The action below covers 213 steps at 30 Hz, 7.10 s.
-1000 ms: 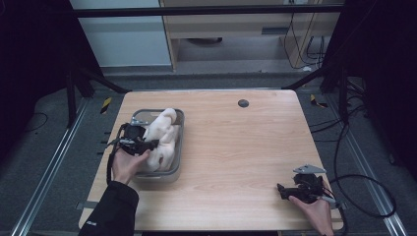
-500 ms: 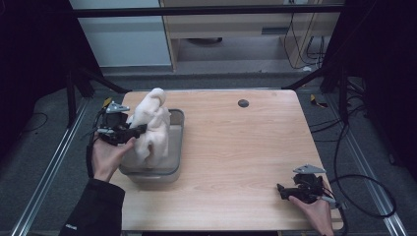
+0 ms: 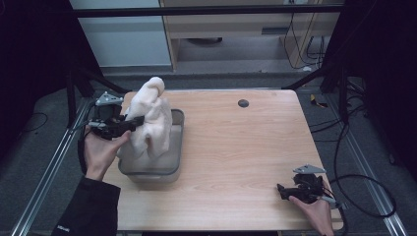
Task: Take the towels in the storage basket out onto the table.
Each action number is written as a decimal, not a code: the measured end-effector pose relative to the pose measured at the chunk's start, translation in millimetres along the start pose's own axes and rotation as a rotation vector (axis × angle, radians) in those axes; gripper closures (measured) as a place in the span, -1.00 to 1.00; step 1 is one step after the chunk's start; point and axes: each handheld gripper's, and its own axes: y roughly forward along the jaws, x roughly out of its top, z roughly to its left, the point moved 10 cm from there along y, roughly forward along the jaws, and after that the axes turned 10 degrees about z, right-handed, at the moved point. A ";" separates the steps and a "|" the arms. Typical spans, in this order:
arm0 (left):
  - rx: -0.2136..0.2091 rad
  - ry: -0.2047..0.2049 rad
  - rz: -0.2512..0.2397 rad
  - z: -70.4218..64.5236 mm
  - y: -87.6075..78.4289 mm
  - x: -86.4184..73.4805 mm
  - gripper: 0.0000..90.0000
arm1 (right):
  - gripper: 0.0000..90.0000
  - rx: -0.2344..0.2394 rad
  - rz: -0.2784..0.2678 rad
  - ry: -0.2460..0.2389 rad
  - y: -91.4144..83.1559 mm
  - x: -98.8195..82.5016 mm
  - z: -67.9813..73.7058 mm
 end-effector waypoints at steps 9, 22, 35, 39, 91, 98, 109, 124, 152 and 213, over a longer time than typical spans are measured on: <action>0.001 0.018 -0.029 -4.2 -21.9 13.0 0.53 | -0.96 0.002 0.000 0.002 -0.2 0.1 0.2; -0.006 0.069 -0.034 -20.8 -40.7 29.8 0.52 | -0.96 0.006 -0.013 0.004 -1.5 1.7 0.3; -0.031 0.157 -0.050 -55.4 -51.6 51.3 0.52 | -0.96 0.006 -0.019 0.011 -3.4 2.1 -0.4; -0.044 0.161 -0.046 -64.3 -53.8 55.1 0.52 | -0.96 0.006 -0.023 0.010 -3.9 2.3 -0.7; -0.204 0.309 0.141 -183.8 75.7 35.5 0.51 | -0.96 0.011 -0.035 0.009 -6.6 3.5 -1.9; -0.232 0.312 0.159 -192.7 94.0 27.0 0.51 | -0.96 0.010 -0.035 0.009 -6.6 3.5 -2.0; -0.291 0.316 0.210 -212.4 130.8 4.9 0.49 | -0.96 0.016 -0.035 0.009 -6.5 3.3 -1.0; -0.356 0.324 0.240 -243.0 163.0 -16.3 0.46 | -0.95 -0.007 -0.034 0.022 -7.7 3.0 -5.6; -0.431 0.417 0.233 -283.7 189.0 -48.4 0.03 | -0.74 -0.065 -0.076 0.094 -11.7 2.6 -22.7; -0.170 0.145 -0.081 -89.6 59.2 -79.3 -0.32 | -0.80 -0.073 -0.114 0.097 -12.3 2.9 -22.5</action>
